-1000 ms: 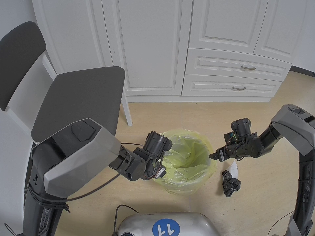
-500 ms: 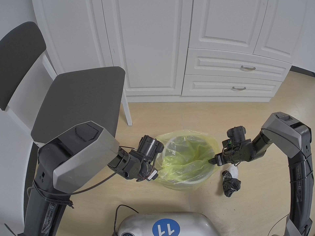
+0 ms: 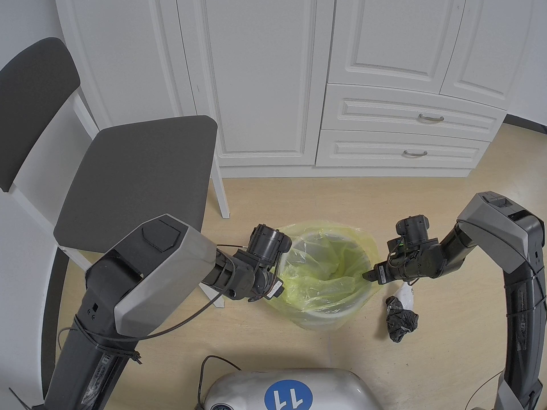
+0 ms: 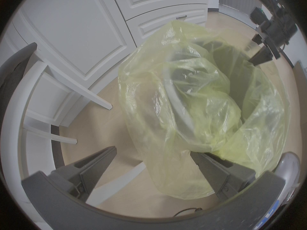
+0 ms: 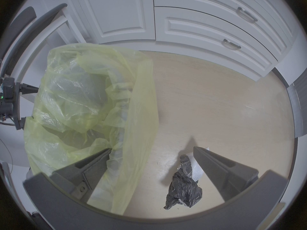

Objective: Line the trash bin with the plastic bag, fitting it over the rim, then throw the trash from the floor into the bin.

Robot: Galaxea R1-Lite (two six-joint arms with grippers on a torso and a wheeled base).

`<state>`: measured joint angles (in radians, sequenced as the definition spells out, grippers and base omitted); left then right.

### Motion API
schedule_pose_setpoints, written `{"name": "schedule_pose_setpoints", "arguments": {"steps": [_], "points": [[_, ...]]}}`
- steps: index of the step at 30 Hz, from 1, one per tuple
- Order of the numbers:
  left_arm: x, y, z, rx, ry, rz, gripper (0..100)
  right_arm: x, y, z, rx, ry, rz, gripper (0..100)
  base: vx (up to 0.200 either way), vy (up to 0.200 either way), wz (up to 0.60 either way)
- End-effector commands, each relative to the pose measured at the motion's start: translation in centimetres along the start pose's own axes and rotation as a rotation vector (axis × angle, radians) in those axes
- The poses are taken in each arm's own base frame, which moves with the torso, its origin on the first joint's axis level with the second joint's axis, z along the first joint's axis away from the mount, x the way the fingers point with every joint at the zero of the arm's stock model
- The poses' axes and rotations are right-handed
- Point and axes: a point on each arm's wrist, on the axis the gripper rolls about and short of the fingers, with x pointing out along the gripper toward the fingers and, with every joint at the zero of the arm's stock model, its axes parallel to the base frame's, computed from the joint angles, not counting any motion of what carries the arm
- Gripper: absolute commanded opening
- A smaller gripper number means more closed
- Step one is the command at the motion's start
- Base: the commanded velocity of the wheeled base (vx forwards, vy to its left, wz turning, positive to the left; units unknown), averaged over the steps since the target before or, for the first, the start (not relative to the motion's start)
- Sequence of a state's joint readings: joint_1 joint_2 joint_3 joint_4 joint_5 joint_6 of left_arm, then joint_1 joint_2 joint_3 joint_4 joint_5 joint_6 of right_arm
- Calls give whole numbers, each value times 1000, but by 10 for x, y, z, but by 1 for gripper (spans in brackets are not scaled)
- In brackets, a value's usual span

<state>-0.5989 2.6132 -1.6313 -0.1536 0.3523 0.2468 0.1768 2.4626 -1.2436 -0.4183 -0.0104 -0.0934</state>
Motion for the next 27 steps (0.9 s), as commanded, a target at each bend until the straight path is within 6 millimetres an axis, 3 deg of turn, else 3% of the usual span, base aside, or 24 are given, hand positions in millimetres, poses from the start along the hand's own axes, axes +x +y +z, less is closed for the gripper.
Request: {"name": "schedule_pose_setpoints", "arguments": {"steps": [1, 9, 14, 18, 23, 27], "points": [[17, -2, 5, -8, 2, 4, 100, -6, -10, 6, 15, -21, -17, 100, 0, 0, 0], [20, 4, 10, -39, 21, 8, 100, -15, -11, 13, 31, -41, -10, 100, 0, 0, 0], [3, 12, 12, -60, 40, 5, 100, -34, -13, 19, 28, -57, -13, 100, 0, 0, 0], [-9, 15, 7, -53, 58, 1, 100, -47, -14, 13, -22, -27, 9, 100, 0, 0, 0], [-12, 15, 4, -51, 68, -1, 100, -43, -14, -2, -104, 47, 23, 100, 0, 0, 0], [-14, 14, 0, -46, 81, -7, 100, -17, -9, -23, -137, 133, 43, 100, 0, 0, 0]]}}
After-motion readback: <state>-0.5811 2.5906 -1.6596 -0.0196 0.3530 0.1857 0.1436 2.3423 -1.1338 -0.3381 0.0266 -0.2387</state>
